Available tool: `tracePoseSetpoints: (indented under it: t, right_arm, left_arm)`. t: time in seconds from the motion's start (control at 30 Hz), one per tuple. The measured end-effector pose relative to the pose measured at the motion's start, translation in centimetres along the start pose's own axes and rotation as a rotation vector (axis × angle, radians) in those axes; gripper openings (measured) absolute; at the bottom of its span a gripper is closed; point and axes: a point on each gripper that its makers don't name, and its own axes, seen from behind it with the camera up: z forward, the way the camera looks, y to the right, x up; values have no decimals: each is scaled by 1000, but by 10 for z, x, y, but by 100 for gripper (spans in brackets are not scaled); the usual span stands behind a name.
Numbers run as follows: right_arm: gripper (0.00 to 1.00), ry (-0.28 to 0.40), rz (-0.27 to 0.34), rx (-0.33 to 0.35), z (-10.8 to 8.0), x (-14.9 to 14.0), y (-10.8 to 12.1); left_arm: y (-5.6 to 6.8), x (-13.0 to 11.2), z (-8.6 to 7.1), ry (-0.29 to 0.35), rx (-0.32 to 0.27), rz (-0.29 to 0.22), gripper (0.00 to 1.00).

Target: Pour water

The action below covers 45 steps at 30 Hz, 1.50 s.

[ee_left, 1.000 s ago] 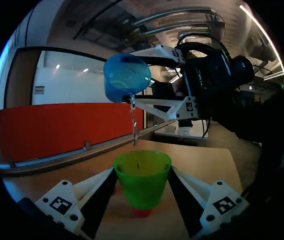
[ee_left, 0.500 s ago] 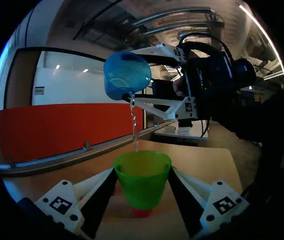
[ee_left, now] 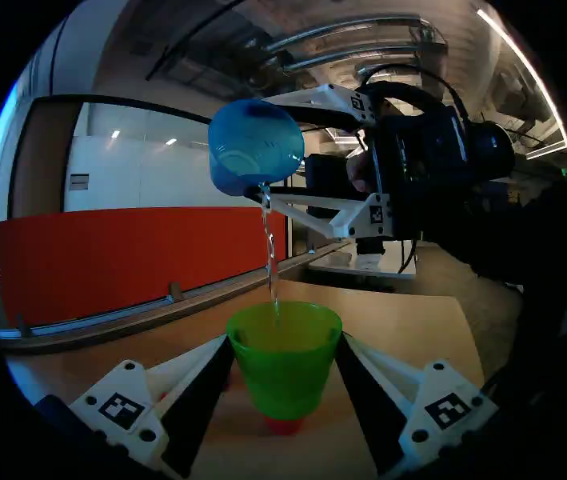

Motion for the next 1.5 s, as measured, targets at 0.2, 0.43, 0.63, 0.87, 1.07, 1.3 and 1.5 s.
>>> tracePoseSetpoints:
  t: [0.2, 0.43, 0.63, 0.87, 1.07, 1.3, 1.5]
  right_arm:
    - [91, 1, -19, -2, 0, 2, 1]
    - [91, 1, -44, -2, 0, 5, 2]
    - [91, 0, -69, -3, 2, 9, 2]
    - [91, 0, -95, 0, 2, 16, 0]
    - [91, 4, -120, 2, 2, 27, -2]
    - [91, 7, -145, 5, 2, 32, -5]
    - [91, 10, -153, 5, 2, 34, -5]
  left_arm:
    - [0, 1, -1, 5, 1, 0, 85]
    - [-2, 2, -1, 9, 5, -2, 85]
    - [-2, 3, -2, 12, 6, -2, 85]
    - [-2, 5, -3, 16, 9, -3, 85]
    - [-2, 5, -3, 18, 9, -5, 86]
    - [-3, 5, -3, 20, 10, -6, 86]
    - [-4, 6, -2, 23, 12, -8, 85]
